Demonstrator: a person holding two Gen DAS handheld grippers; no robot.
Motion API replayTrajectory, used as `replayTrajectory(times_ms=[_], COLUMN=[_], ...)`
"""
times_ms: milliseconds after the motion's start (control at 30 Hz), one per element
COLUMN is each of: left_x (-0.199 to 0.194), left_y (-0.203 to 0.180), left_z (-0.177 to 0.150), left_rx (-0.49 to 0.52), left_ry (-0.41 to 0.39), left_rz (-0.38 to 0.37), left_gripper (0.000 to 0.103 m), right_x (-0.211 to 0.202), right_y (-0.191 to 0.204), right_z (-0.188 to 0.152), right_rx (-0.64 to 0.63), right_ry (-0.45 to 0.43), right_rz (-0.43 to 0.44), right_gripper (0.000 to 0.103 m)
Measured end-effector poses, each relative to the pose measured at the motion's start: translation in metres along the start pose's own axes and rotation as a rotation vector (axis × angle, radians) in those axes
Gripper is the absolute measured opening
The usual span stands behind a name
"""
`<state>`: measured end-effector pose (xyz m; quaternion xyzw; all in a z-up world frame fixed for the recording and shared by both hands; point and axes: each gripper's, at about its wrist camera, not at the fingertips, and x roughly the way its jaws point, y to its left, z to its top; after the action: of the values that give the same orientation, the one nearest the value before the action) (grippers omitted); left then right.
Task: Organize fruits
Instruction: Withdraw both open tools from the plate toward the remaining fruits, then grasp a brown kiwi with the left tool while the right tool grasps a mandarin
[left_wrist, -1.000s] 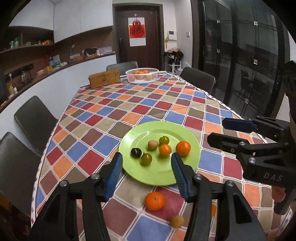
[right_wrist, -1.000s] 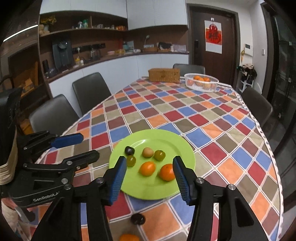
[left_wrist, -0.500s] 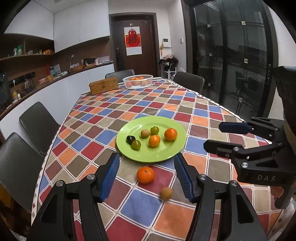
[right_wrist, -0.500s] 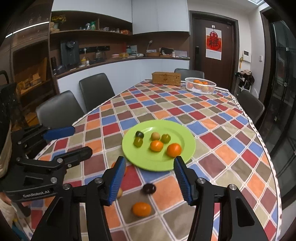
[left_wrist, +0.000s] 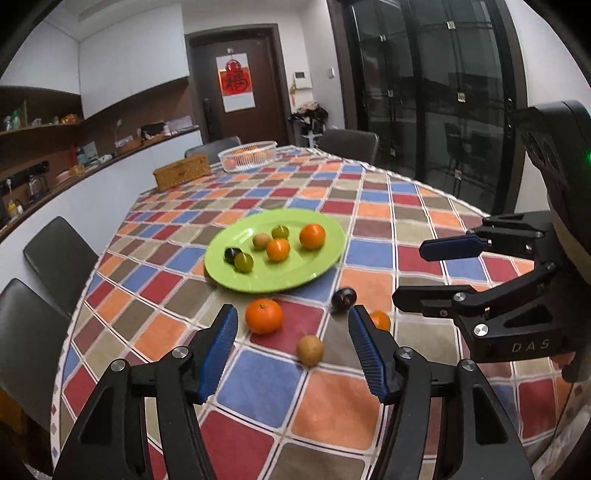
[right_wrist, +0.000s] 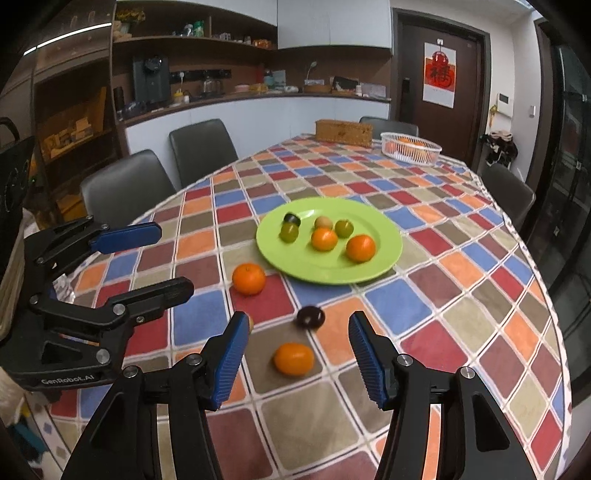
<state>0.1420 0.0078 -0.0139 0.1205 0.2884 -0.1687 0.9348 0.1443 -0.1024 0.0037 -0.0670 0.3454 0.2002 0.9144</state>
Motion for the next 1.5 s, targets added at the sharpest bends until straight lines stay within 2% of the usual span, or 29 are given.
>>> replayTrajectory(times_ms=[500, 667, 900, 1100, 1200, 1300, 1500], left_x=[0.044, 0.060, 0.080, 0.089, 0.091, 0.091, 0.091], left_y=[-0.001, 0.000, 0.003, 0.003, 0.002, 0.002, 0.003], left_z=[-0.023, -0.026, -0.026, -0.026, -0.025, -0.024, -0.024], left_rx=[0.048, 0.041, -0.002, -0.015, -0.017, -0.019, -0.022], left_ry=[0.103, 0.147, 0.206, 0.224, 0.233, 0.228, 0.228], left_rz=[-0.052, -0.084, -0.143, -0.160, -0.162, -0.162, -0.165], left_gripper=[0.061, 0.060, 0.046, 0.038, 0.030, 0.026, 0.026], right_x=[0.047, 0.057, 0.067, 0.074, 0.076, 0.077, 0.077], right_y=[-0.002, -0.004, -0.006, -0.008, -0.009, -0.008, -0.008], right_z=[-0.024, -0.026, -0.026, -0.028, -0.028, -0.028, -0.028], right_rx=[0.018, 0.031, 0.052, 0.070, 0.078, 0.078, 0.079], right_ry=[0.148, 0.172, 0.189, 0.206, 0.208, 0.209, 0.205], right_rz=[0.027, 0.036, 0.053, 0.067, 0.075, 0.084, 0.083], right_gripper=[0.057, 0.052, 0.048, 0.043, 0.043, 0.037, 0.037])
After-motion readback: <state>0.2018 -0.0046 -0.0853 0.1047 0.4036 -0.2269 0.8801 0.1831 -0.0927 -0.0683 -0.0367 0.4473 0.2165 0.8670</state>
